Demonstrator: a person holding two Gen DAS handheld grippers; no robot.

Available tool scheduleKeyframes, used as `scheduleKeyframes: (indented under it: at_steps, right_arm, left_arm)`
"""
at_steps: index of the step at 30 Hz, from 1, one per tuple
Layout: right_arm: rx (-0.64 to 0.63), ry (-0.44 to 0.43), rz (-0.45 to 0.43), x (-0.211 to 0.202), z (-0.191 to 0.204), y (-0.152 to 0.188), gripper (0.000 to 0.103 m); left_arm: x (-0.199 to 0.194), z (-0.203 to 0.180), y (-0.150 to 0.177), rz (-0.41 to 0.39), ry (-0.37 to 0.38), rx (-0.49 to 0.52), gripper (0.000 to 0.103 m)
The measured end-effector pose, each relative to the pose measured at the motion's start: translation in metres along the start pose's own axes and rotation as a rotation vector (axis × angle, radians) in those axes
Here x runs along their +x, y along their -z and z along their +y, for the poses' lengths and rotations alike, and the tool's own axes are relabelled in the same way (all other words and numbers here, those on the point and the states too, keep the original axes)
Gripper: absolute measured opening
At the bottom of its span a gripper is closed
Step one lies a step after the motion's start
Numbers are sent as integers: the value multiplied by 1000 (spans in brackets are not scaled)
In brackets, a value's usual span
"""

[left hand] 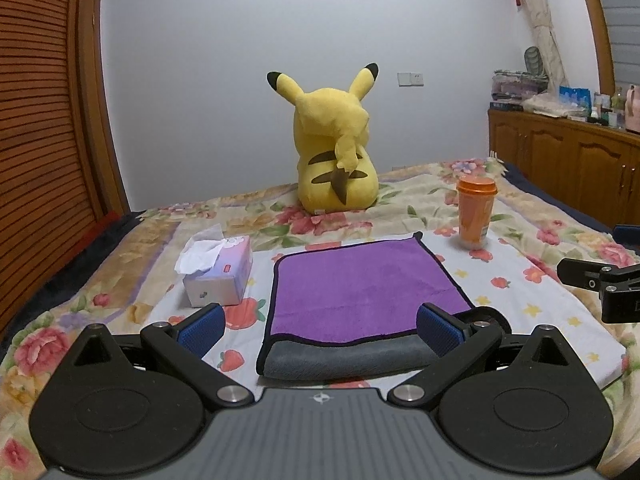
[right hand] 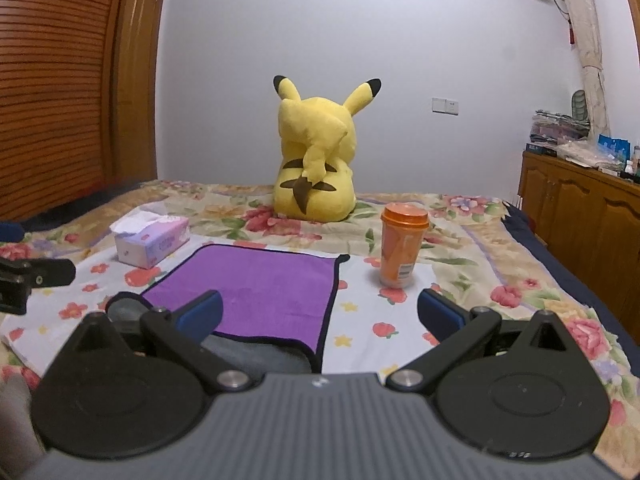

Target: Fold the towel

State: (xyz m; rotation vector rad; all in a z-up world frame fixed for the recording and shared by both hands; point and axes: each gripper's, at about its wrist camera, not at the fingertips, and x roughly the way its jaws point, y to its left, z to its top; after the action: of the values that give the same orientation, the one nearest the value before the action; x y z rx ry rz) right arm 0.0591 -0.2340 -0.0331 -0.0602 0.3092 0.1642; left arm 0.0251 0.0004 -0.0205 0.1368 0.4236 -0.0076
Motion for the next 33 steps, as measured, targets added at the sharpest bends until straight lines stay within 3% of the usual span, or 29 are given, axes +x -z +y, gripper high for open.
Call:
scheduleKeyframes:
  at_steps: [7, 25, 33]
  right_arm:
    - [-6, -2, 32, 13, 0, 2, 103]
    - [13, -39, 94, 56, -1, 1, 103]
    - [14, -63, 130, 81, 0, 0, 103]
  left_arm:
    - [24, 14, 6, 65, -12, -32, 103]
    - [70, 34, -1, 124, -13, -62, 103]
    - [95, 35, -1, 144, -10, 7, 103]
